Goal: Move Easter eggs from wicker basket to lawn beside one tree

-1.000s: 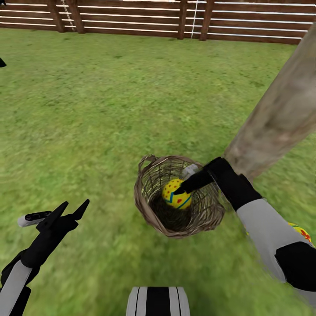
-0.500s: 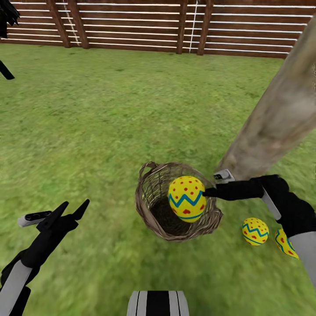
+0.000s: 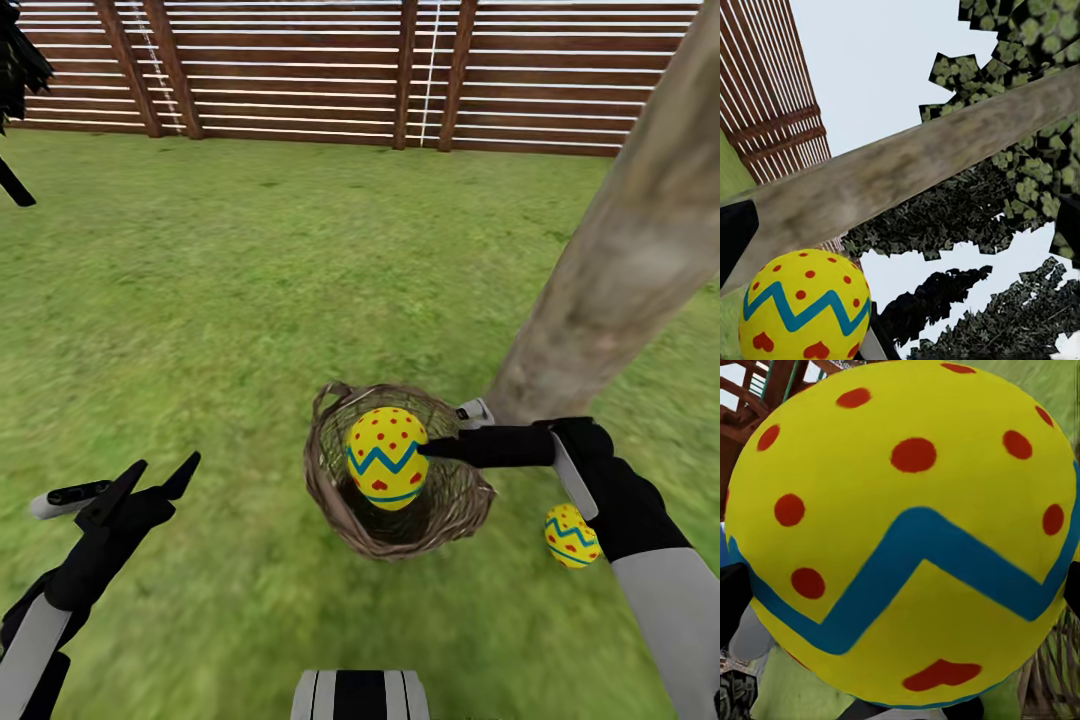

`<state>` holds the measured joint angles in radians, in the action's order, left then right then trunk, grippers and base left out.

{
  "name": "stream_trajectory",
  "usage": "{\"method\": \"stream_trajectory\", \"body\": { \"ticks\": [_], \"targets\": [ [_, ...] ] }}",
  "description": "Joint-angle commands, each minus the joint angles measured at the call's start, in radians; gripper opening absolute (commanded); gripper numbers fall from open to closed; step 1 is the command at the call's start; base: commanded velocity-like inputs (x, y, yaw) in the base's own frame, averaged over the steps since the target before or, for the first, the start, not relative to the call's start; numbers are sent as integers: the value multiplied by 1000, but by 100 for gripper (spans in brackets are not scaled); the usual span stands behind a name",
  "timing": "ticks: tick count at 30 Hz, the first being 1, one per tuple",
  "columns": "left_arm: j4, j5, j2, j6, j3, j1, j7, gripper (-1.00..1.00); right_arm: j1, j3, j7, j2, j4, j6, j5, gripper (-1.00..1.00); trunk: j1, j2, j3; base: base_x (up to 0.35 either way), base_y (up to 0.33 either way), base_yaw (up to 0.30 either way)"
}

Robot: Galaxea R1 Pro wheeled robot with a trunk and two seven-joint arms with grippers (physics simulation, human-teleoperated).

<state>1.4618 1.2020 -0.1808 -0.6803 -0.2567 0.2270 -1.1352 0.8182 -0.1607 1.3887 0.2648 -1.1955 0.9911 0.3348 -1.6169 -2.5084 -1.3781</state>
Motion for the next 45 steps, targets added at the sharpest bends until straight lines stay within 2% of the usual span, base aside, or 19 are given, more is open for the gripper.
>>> {"method": "stream_trajectory", "body": {
  "ticks": [1,4,12,16,30,45],
  "targets": [
    [0,6,0,-8,-1,0,-1,100,1,-2,1,1,1,8,4,-100,0,0,-1,0,0,-276],
    [-1,7,1,-7,-1,0,-31,100,-2,-2,3,1,2,8,6,-100,0,0,-1,0,0,-290],
    [-3,6,2,-7,2,0,-32,100,-11,1,4,4,17,9,11,-100,0,0,-1,0,0,-294],
    [-3,5,3,-7,3,0,-32,100,-11,40,4,3,22,9,40,-100,0,0,-1,0,0,-294],
    [-1,4,3,-7,12,0,-32,100,-11,44,4,5,23,9,42,-100,0,0,-1,0,-5,-294],
    [0,2,3,-7,19,0,-32,100,-11,45,6,3,56,9,43,-100,0,0,0,0,-280,-294]
  ]
}}
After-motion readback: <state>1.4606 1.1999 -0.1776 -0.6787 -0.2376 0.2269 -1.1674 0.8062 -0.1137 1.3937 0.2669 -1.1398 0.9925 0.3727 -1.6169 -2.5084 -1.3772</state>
